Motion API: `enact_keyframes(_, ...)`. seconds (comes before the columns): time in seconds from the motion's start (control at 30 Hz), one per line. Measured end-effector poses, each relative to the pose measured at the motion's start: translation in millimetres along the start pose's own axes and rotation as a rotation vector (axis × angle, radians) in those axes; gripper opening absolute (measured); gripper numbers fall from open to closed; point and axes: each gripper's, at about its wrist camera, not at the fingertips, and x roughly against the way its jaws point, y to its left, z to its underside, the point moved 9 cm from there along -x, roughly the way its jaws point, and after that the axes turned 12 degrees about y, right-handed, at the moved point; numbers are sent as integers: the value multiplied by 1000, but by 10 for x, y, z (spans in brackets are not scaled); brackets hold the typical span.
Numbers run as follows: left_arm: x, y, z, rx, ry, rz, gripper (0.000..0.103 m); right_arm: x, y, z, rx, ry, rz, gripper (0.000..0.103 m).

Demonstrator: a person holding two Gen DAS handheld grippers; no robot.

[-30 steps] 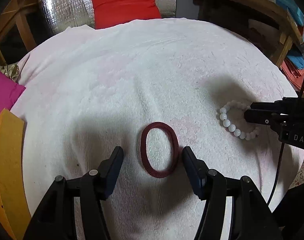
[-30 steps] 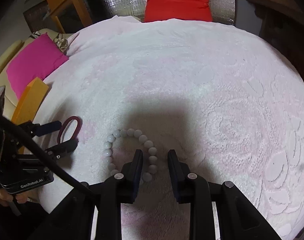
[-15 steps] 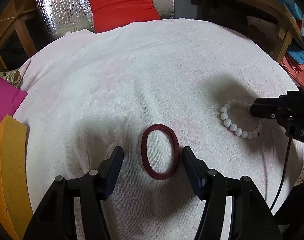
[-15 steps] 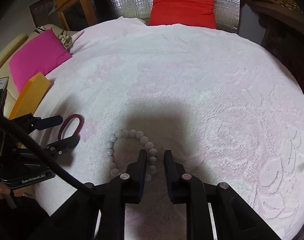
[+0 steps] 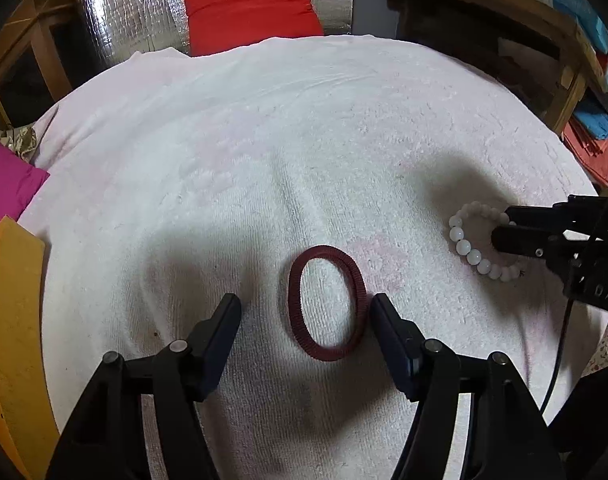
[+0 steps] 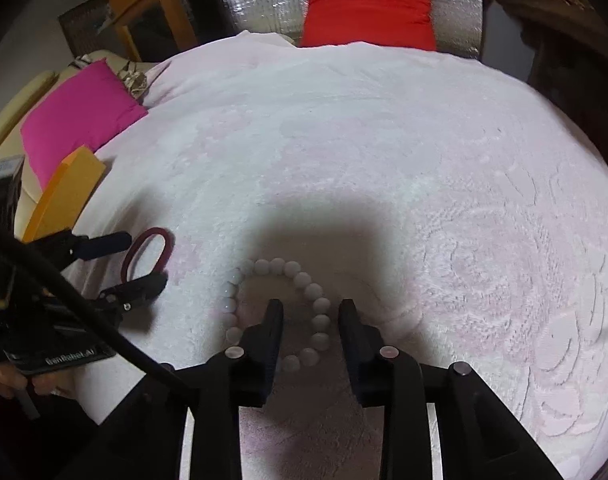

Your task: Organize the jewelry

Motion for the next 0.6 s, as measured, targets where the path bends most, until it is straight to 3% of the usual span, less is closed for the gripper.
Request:
enact_keyframes(0.07,-2,1,3,1,-1,12,68,0,18,5,33,-16,32,25)
enact_keyframes(0.1,-2,6,2,3,-2,18,66,1,14,5,43,-21,49,17)
enact_keyframes(0.13,0,2,2,2,-4,27,60,1,5,4,47,-24,53,13)
enact_keyframes(0.3,24,-52,-6,-23,-20,41,39,61,-95,-14,34,-56,88,10)
enact_keyframes(0.47,3,-73,-27,-20,-18,52,40,100,-414,-46,-65,-58,119,10)
enact_keyframes(0.6,-14,-70,-44,-10,-17,45,51,67,-412,-49,-65,-45,111,10)
